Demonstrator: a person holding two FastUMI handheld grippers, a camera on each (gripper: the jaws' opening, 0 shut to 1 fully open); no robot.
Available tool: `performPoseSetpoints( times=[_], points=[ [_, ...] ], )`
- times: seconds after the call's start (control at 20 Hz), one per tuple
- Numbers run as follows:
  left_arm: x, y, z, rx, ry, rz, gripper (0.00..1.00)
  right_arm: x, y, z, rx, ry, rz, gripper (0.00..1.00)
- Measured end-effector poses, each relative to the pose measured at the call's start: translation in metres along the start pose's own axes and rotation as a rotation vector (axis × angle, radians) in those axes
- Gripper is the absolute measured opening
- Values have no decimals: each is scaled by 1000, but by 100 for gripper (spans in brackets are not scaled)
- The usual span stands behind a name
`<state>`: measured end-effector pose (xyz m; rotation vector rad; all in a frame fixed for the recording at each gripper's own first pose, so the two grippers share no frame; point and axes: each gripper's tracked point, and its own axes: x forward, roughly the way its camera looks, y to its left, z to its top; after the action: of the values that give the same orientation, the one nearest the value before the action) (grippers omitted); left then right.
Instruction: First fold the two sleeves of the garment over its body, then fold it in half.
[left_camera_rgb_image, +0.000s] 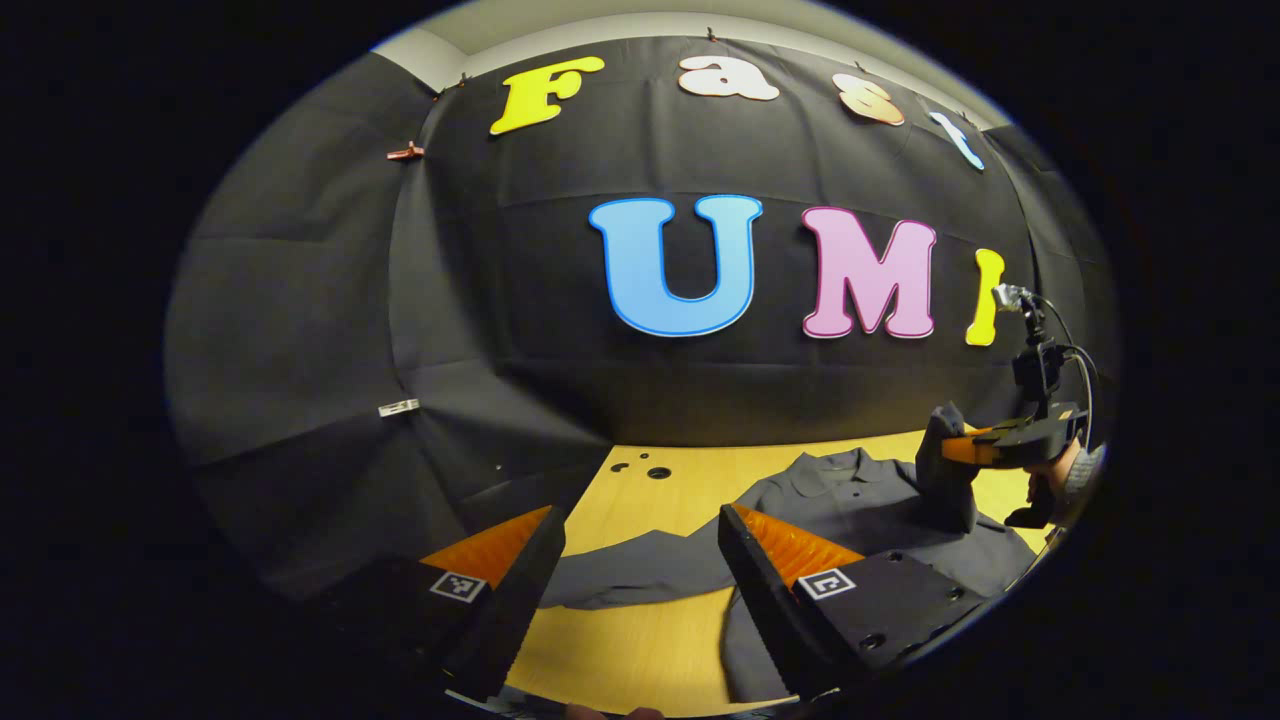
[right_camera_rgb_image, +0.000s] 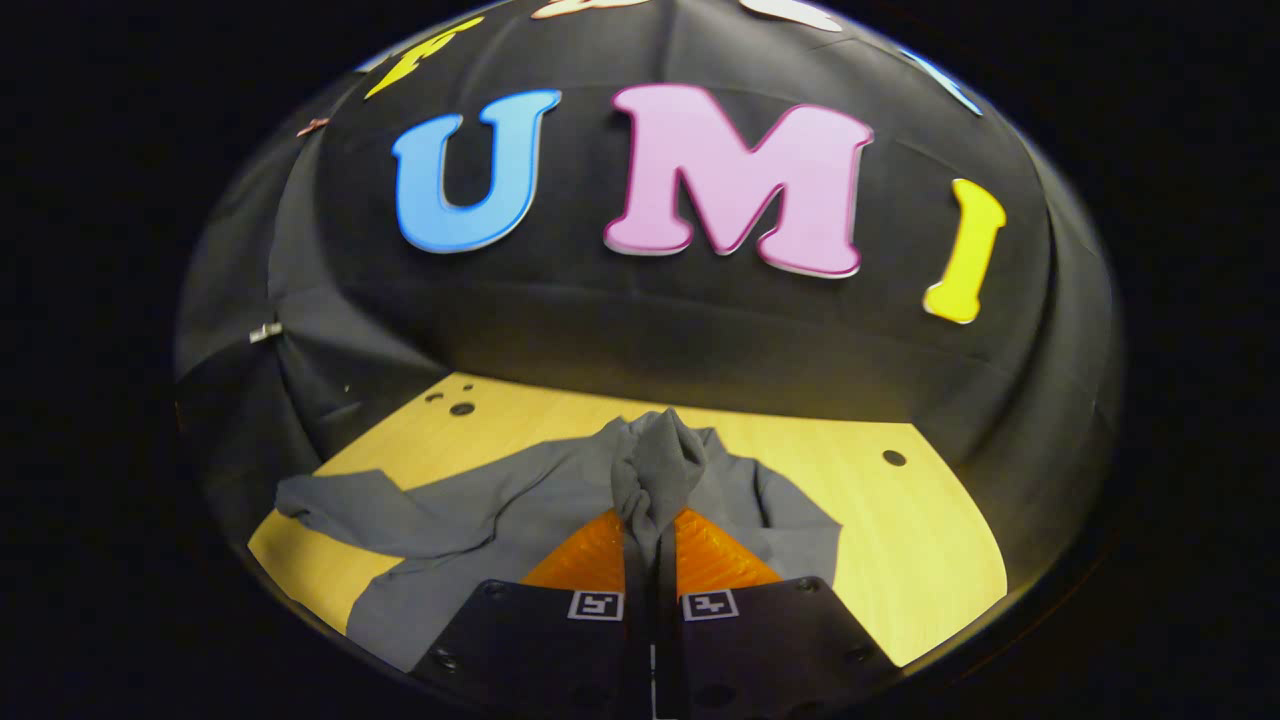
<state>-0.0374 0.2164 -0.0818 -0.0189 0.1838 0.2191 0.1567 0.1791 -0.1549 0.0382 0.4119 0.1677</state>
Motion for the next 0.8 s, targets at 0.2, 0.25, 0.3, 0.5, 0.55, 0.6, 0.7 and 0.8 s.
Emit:
performPoseSetpoints(
  times=[0.2,0.25,0.3,0.5,0.55,0.6,0.7,0.8],
  points=[
    [2,26,-4,3,8,46,97,29,52,-52,-31,108,63,6],
    [4,31,-7,4,14,54,97,37,61,-62,-37,132,73,7],
    [6,34,-9,5,19,60,97,44,68,-73,-41,157,79,6],
    [18,46,-21,2,57,73,97,67,85,-110,-32,260,87,7],
    [21,48,-25,-4,69,73,97,71,89,-117,-25,279,86,7],
    [25,50,-28,-10,80,75,97,75,92,-123,-16,294,90,8],
    [31,54,-35,-17,97,77,97,80,99,-136,-8,330,101,11],
    [38,57,-41,-19,109,80,97,82,107,-147,1,367,118,21]
  ],
)
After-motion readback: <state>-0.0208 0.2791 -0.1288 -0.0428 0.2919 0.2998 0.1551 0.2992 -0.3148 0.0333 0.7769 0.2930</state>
